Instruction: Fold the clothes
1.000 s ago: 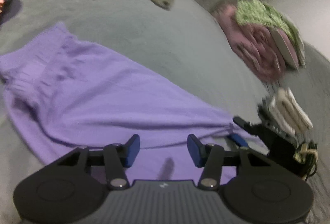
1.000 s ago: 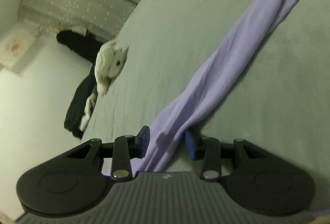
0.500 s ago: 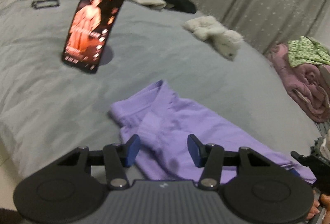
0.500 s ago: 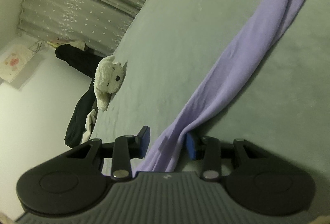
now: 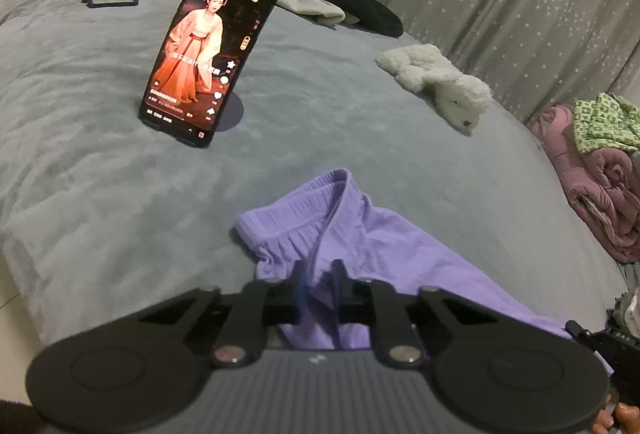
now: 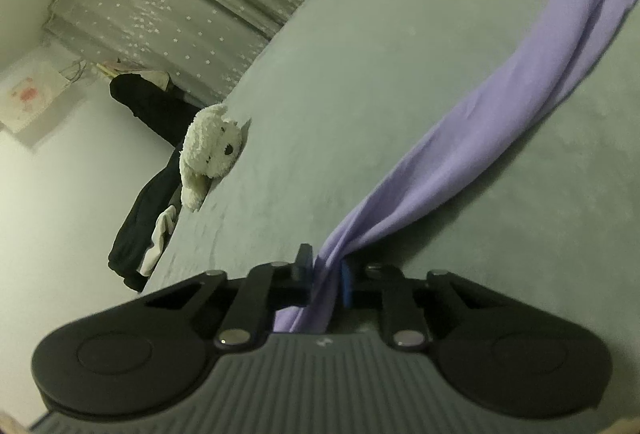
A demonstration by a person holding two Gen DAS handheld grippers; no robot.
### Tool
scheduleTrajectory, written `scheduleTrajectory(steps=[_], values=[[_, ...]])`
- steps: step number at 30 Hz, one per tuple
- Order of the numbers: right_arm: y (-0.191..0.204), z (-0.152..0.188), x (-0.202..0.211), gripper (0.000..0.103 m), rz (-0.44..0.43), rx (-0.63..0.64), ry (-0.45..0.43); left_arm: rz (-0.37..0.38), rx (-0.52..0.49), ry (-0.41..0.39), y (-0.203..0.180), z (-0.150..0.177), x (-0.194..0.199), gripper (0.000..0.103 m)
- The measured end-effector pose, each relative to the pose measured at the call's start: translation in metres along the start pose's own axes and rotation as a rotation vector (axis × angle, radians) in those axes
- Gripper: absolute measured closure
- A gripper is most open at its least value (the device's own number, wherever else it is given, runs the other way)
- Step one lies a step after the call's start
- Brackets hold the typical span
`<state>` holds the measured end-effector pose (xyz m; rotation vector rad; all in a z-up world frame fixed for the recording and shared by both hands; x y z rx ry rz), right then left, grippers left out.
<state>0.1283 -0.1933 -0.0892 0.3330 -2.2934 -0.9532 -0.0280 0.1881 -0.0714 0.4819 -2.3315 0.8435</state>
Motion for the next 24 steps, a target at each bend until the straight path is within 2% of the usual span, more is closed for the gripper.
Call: scheduleTrajectory(steps=[8, 17, 20, 24], values=[[0.036, -0.005, 0.021, 0.088, 0.016, 0.185, -0.099, 0.058, 0.002, -0.107, -0.004, -0.027, 0.017, 0.099], [0.067, 0.002, 0.038, 0.088, 0.047, 0.328, -0.148, 0.089, 0.037, -0.194, 0.011, -0.055, 0.023, 0.100], [0.073, 0.006, 0.046, 0.088, 0.050, 0.359, -0.144, 0.094, 0.030, -0.195, 0.018, -0.059, 0.021, 0.100], [0.076, 0.019, 0.055, 0.088, 0.076, 0.412, -0.113, 0.112, 0.048, -0.129, 0.031, -0.055, 0.014, 0.100]])
Point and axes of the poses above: each gripper's, at about its wrist camera, not at the fingertips, and x roughly against the way its jaws point, y to its left, z to its underside, the point moved 8 cm from there along -x, roughly the way its jaws point, and after that the axes turned 5 degrees about x, right-handed, at the moved point
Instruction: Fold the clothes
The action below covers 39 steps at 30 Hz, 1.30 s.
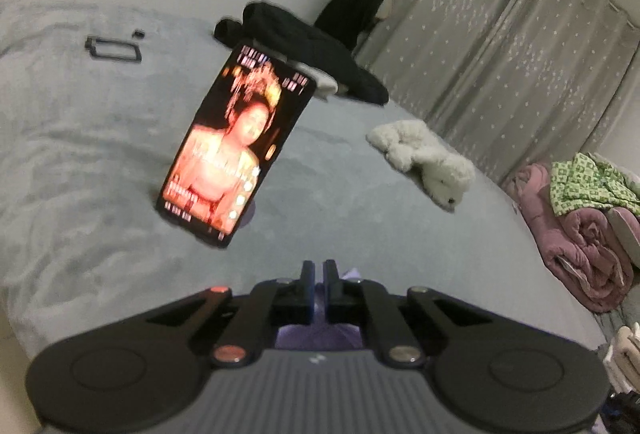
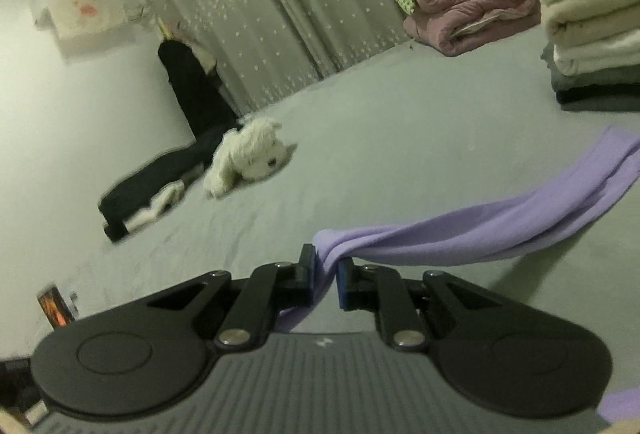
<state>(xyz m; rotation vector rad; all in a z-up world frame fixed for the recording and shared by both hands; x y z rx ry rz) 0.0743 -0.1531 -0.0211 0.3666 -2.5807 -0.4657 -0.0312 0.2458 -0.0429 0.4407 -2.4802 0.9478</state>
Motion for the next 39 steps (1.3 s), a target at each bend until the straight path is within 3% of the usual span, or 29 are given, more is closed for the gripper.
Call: scheduleTrajectory(steps=[8, 13, 15, 17, 19, 20, 23, 27, 33, 39], values=[[0.005, 0.033, 0.001, 0.088, 0.059, 0.111, 0.124, -0.010, -0.027, 0.067, 0.016, 0.009, -0.010, 0.100], [-0.009, 0.059, -0.012, 0.086, 0.104, 0.129, 0.276, -0.027, -0.015, 0.104, 0.024, 0.013, -0.016, 0.100], [-0.009, 0.061, -0.011, 0.081, 0.114, 0.148, 0.300, -0.021, -0.010, 0.121, 0.025, 0.014, -0.015, 0.099], [-0.008, 0.061, -0.006, 0.067, 0.124, 0.183, 0.306, -0.015, -0.004, 0.139, 0.026, 0.015, -0.014, 0.099], [-0.005, 0.060, 0.001, 0.062, 0.124, 0.225, 0.298, -0.008, 0.006, 0.158, 0.027, 0.016, -0.013, 0.098], [-0.003, 0.060, 0.005, 0.062, 0.121, 0.244, 0.293, -0.004, 0.013, 0.167, 0.027, 0.017, -0.013, 0.092], [0.006, 0.061, 0.013, 0.061, 0.095, 0.293, 0.274, 0.006, 0.027, 0.186, 0.027, 0.021, -0.013, 0.082], [0.032, 0.072, 0.017, 0.061, -0.013, 0.419, 0.275, 0.012, 0.020, 0.175, 0.022, 0.022, -0.010, 0.082], [0.082, 0.109, 0.012, 0.060, -0.177, 0.725, 0.340, 0.025, 0.007, 0.160, 0.016, 0.021, -0.006, 0.082], [0.094, 0.131, -0.003, 0.060, -0.182, 0.899, 0.355, 0.001, -0.014, 0.168, 0.012, 0.026, -0.012, 0.083]])
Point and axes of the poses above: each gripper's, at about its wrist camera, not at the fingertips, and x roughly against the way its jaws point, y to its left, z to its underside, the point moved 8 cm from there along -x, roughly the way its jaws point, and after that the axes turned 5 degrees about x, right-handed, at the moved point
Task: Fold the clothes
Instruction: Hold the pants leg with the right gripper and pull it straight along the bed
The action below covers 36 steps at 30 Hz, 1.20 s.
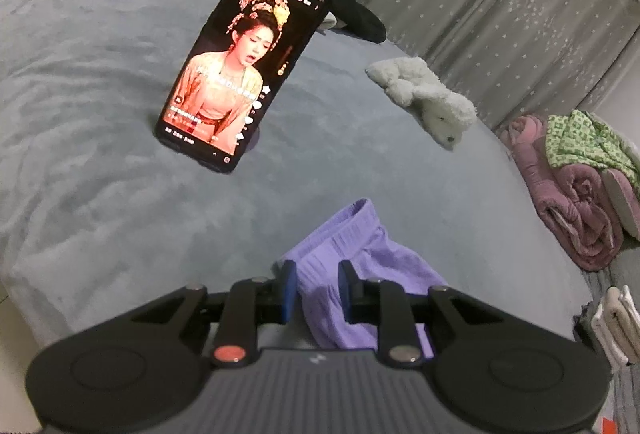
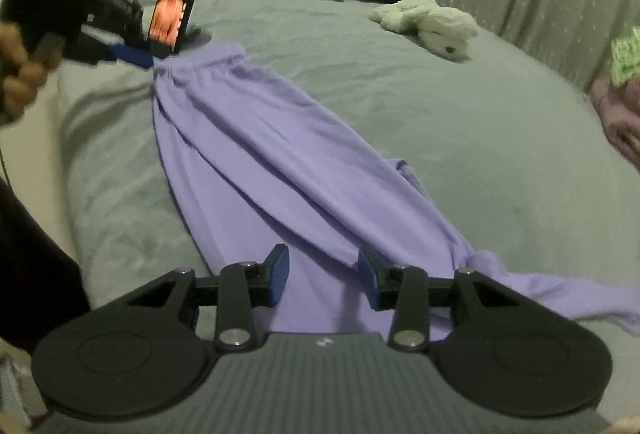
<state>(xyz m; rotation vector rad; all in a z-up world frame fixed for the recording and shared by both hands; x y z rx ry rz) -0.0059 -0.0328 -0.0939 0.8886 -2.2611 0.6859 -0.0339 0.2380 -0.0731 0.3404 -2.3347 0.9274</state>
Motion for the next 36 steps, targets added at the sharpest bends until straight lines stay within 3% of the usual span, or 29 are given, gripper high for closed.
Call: scheduleTrajectory(steps=[1, 3, 4, 6, 7, 8, 12, 20, 23, 25, 27, 29, 34, 36], values=[[0.001, 0.000, -0.004, 0.060, 0.004, 0.018, 0.004, -0.008, -0.006, -0.004, -0.001, 0.000, 0.000, 0.084], [0.003, 0.000, -0.012, 0.060, 0.012, 0.046, 0.001, -0.020, -0.019, -0.012, -0.002, 0.000, -0.001, 0.098], [0.004, 0.001, -0.011, 0.060, 0.016, 0.056, -0.003, -0.024, -0.029, -0.019, -0.003, -0.001, 0.000, 0.099], [0.004, -0.002, -0.015, 0.071, 0.017, 0.067, -0.007, -0.029, -0.051, -0.036, -0.006, -0.003, 0.001, 0.103], [0.004, -0.003, -0.016, 0.089, 0.011, 0.066, -0.006, -0.028, -0.064, -0.045, -0.007, -0.004, 0.002, 0.103], [0.002, -0.003, -0.014, 0.099, 0.011, 0.064, -0.003, -0.025, -0.077, -0.053, -0.010, -0.004, 0.003, 0.103], [0.000, -0.010, -0.001, 0.103, 0.033, 0.054, -0.024, -0.003, -0.155, -0.090, -0.022, -0.011, 0.008, 0.103], [0.010, -0.029, 0.037, 0.103, -0.002, 0.067, -0.088, 0.076, -0.195, -0.124, -0.027, -0.027, 0.014, 0.103], [0.019, -0.030, 0.043, 0.103, -0.019, 0.110, -0.097, 0.078, -0.180, -0.060, -0.021, -0.026, 0.008, 0.103], [0.023, -0.028, 0.041, 0.103, -0.021, 0.139, -0.083, 0.084, -0.151, -0.012, -0.016, -0.023, 0.005, 0.097], [0.025, -0.023, 0.035, 0.103, -0.018, 0.161, -0.059, 0.091, -0.119, 0.027, -0.011, -0.019, 0.006, 0.079], [0.024, -0.019, 0.030, 0.102, -0.007, 0.169, -0.040, 0.089, -0.098, 0.051, -0.008, -0.015, 0.006, 0.071], [0.025, -0.015, 0.020, 0.067, 0.010, 0.186, -0.030, 0.059, -0.101, 0.067, -0.008, -0.007, 0.000, 0.072], [0.028, -0.016, 0.015, 0.067, -0.003, 0.189, -0.025, 0.036, -0.109, 0.068, -0.009, -0.004, -0.005, 0.074]])
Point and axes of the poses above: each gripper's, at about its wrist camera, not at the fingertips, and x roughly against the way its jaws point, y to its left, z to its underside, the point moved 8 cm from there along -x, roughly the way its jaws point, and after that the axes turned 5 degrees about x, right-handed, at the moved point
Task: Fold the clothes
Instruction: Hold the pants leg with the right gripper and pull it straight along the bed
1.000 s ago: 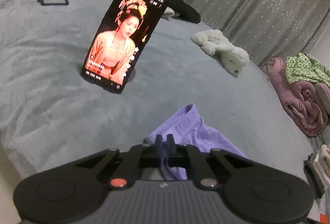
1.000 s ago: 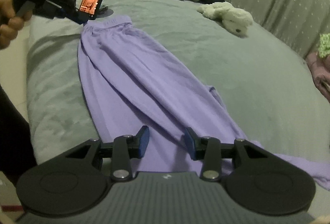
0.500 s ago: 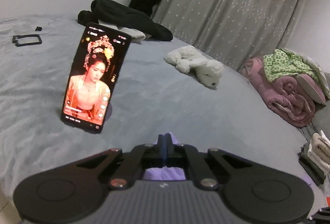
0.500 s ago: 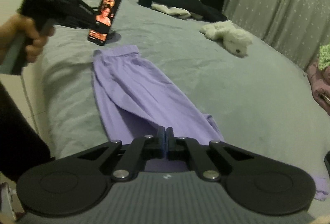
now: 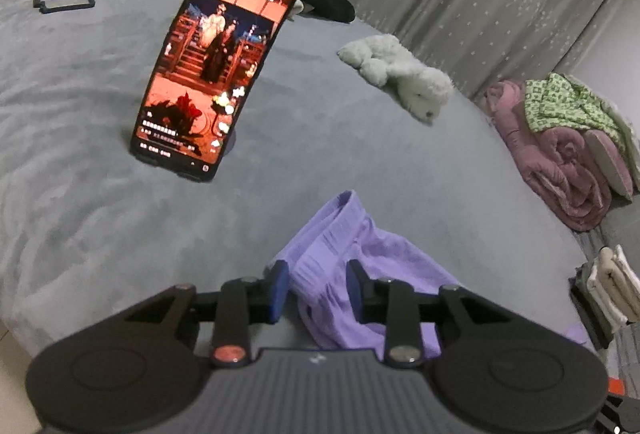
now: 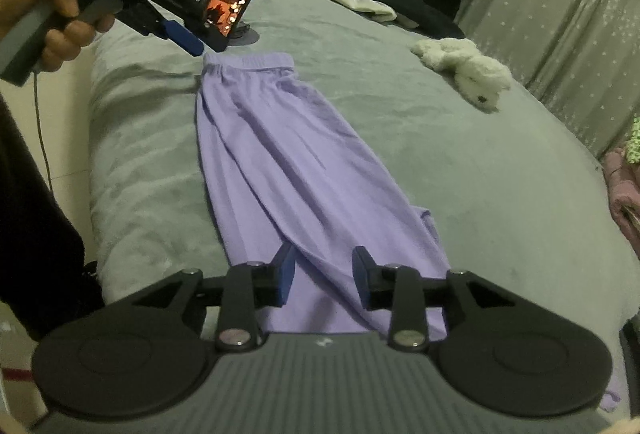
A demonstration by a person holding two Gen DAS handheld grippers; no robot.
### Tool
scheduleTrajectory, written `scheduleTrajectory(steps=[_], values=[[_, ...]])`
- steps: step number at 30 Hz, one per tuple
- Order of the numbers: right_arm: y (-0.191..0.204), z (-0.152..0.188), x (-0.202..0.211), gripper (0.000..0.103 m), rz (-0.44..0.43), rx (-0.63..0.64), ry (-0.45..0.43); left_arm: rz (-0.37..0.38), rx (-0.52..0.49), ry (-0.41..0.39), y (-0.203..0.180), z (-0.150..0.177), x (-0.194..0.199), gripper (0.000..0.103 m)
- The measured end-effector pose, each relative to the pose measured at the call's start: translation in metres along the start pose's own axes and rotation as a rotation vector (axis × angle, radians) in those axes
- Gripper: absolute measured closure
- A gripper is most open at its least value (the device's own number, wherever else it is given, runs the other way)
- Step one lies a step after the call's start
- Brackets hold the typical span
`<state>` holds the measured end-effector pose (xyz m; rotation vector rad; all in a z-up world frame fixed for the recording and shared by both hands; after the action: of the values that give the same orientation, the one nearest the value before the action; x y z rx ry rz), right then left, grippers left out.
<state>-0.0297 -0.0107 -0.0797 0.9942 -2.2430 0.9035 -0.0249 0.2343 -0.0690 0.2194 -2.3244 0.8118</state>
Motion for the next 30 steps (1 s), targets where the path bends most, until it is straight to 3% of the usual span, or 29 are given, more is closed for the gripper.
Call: scheduleTrajectory(steps=[6, 8, 13, 16, 18, 26, 28, 29, 30], values=[[0.004, 0.000, -0.022, 0.070, 0.009, 0.038, 0.021, -0.058, -0.012, -0.019, 0.004, 0.002, -0.007, 0.103], [0.003, 0.000, -0.029, 0.101, -0.003, 0.027, 0.032, -0.060, -0.016, -0.040, 0.003, 0.000, -0.006, 0.103], [-0.008, -0.011, -0.017, 0.101, 0.010, -0.037, -0.009, -0.047, -0.010, -0.062, 0.001, -0.009, -0.001, 0.103], [-0.010, -0.011, -0.011, 0.101, 0.007, -0.050, -0.017, -0.020, 0.071, -0.015, 0.011, -0.006, 0.002, 0.093], [-0.008, -0.009, -0.012, 0.101, 0.006, -0.042, -0.007, 0.001, 0.110, -0.002, 0.016, -0.005, 0.005, 0.069], [-0.002, -0.002, -0.022, 0.101, -0.009, -0.021, 0.031, -0.009, 0.079, 0.027, 0.003, 0.007, -0.006, 0.068], [-0.002, -0.001, -0.024, 0.101, -0.010, -0.024, 0.035, -0.039, 0.073, 0.014, 0.002, 0.007, -0.010, 0.082], [-0.001, -0.001, -0.024, 0.101, -0.010, -0.023, 0.037, -0.055, 0.063, 0.003, 0.002, 0.007, -0.011, 0.096], [-0.001, 0.000, -0.025, 0.101, -0.009, -0.020, 0.039, -0.071, 0.051, -0.008, 0.002, 0.007, -0.011, 0.098]])
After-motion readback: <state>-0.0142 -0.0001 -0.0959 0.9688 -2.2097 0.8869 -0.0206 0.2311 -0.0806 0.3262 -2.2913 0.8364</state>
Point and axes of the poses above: each gripper's, at about its wrist camera, not at the fingertips, and x roughly against the way its jaws point, y to its left, z to its underside, the point moved 8 cm from there along -x, roughly the way its jaws point, and after that the axes turned 5 degrees about x, right-handed, at the moved point
